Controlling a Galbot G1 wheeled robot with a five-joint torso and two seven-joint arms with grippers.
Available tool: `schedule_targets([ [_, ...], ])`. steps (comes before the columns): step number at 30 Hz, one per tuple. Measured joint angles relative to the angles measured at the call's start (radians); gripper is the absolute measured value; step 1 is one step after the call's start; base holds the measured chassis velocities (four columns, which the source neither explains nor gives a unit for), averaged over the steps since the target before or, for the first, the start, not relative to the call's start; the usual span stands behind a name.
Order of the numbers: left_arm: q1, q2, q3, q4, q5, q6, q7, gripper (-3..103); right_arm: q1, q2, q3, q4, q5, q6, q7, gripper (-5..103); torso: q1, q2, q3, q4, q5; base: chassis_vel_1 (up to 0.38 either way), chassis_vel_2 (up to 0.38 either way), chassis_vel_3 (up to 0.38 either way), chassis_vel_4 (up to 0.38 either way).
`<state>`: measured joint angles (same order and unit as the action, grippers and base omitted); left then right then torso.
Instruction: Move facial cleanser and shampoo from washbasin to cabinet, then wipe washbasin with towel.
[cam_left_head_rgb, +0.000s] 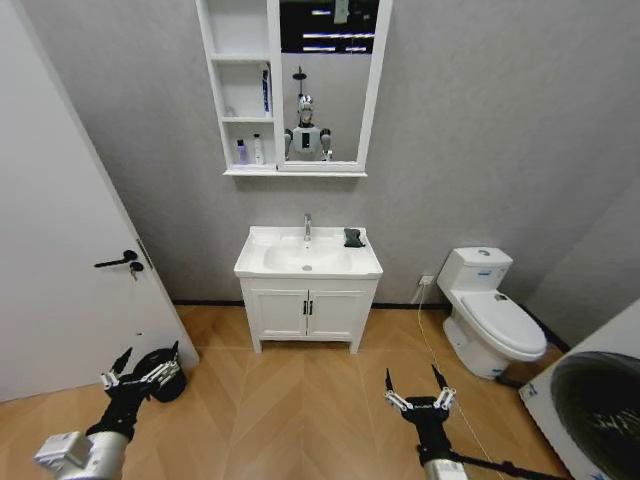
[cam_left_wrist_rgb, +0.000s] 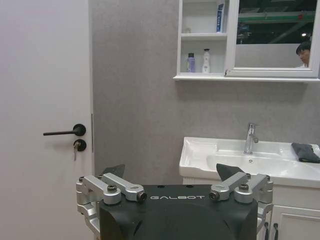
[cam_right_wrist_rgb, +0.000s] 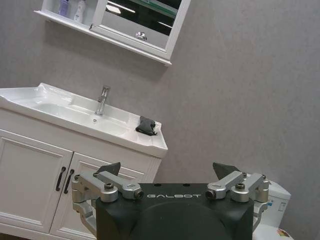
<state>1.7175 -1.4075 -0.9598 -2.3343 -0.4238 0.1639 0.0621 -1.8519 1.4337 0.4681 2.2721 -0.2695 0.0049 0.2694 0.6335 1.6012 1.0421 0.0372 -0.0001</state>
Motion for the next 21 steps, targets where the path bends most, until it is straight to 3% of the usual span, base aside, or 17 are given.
schedule_targets([
  [2,0.0,0.0,0.0,0.0,0.0,0.0,0.0,100,0.002,-0.002,0.002,-0.003,-0.005,-0.01,0.004,100,0.0,0.0,0.0,-0.0009,0.0,0.015,-0.002,-0.044,0.064],
  [7,-0.001,0.0,0.001,0.0,0.0,0.0,0.0,100,0.004,-0.004,0.003,-0.005,-0.01,-0.019,0.009,100,0.002,-0.001,0.001,0.0002,0.0001,-0.076,0.011,0.069,-0.045],
  [21,0.0,0.0,0.0,0.0,0.0,0.0,0.0,100,0.003,-0.004,0.004,-0.005,-0.011,-0.02,0.011,100,0.001,-0.001,0.0,-0.0002,0.0001,0.003,0.007,0.006,0.002],
])
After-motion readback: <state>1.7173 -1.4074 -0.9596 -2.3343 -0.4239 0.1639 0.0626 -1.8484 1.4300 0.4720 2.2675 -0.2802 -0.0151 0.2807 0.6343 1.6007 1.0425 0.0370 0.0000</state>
